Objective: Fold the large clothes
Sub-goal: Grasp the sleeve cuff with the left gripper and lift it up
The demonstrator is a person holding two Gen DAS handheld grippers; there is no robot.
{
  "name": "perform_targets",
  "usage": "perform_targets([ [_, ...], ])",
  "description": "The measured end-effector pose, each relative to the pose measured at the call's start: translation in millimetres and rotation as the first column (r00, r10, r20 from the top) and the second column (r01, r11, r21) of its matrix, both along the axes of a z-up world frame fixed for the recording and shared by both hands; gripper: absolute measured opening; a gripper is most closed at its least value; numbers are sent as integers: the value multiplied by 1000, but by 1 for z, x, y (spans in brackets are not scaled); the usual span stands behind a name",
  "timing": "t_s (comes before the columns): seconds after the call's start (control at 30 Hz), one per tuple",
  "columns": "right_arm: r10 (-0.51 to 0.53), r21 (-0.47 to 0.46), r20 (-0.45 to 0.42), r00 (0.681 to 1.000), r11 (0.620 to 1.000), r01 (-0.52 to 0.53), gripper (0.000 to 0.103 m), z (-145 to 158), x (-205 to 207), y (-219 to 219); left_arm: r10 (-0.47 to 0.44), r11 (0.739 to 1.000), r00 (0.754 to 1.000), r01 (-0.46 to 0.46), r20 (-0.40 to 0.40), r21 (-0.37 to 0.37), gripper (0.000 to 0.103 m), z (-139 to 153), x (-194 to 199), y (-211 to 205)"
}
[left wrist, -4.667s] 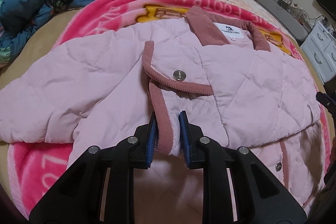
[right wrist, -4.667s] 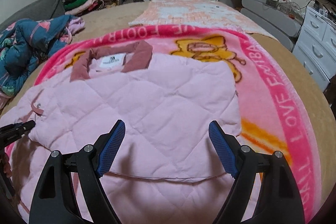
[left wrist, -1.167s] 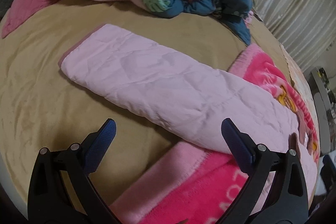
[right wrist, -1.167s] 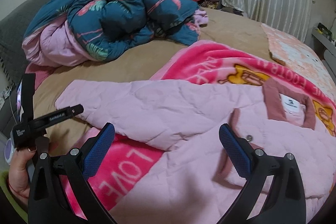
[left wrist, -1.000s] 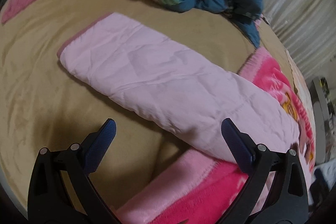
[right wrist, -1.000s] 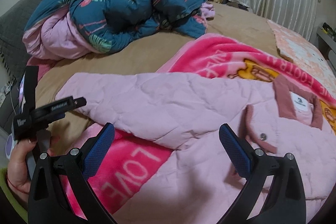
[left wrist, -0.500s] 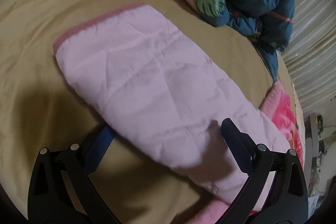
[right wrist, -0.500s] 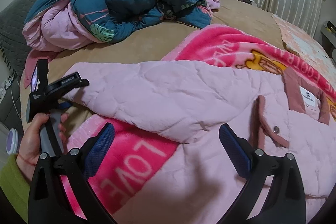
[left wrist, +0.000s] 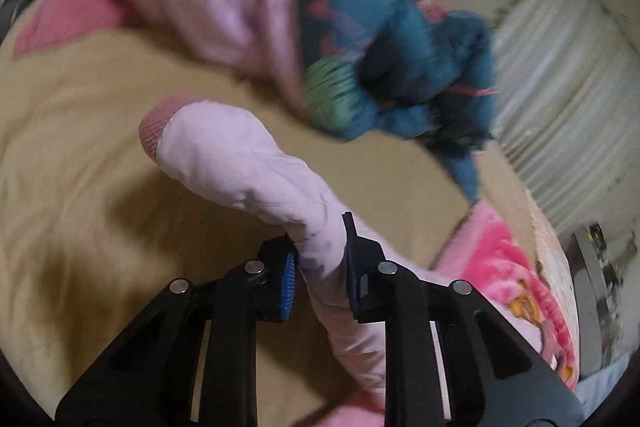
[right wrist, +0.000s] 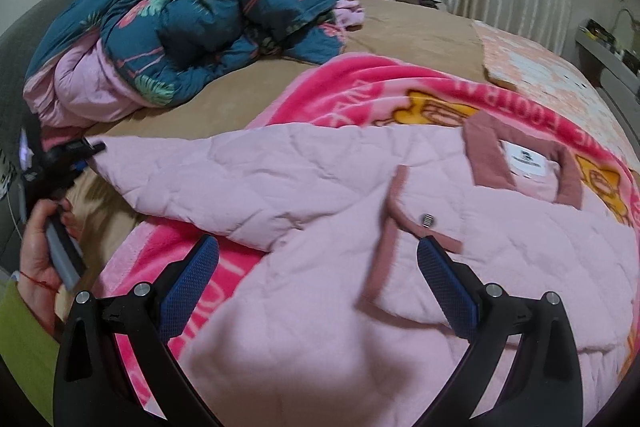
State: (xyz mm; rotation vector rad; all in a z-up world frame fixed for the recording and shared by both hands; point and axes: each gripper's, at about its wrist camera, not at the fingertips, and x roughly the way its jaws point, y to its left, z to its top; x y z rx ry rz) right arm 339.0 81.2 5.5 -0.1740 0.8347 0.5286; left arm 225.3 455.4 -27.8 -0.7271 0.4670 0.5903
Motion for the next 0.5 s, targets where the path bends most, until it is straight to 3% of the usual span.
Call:
perform_targets([
  [0.2,-47,10,16,999,999,47,99,8,-13,-35,-150,983,982,136,115,120,11,61,2,-55],
  [0.33,-110,48,7,994,993,109,99,17,-22,-69,-274,950,955,250,113,188,11,82,6,-96],
  [0.5,-147,51,40,988,988,145,99,29,-35,-99,-364,912,926,333,101,238,11,99,5,-144],
])
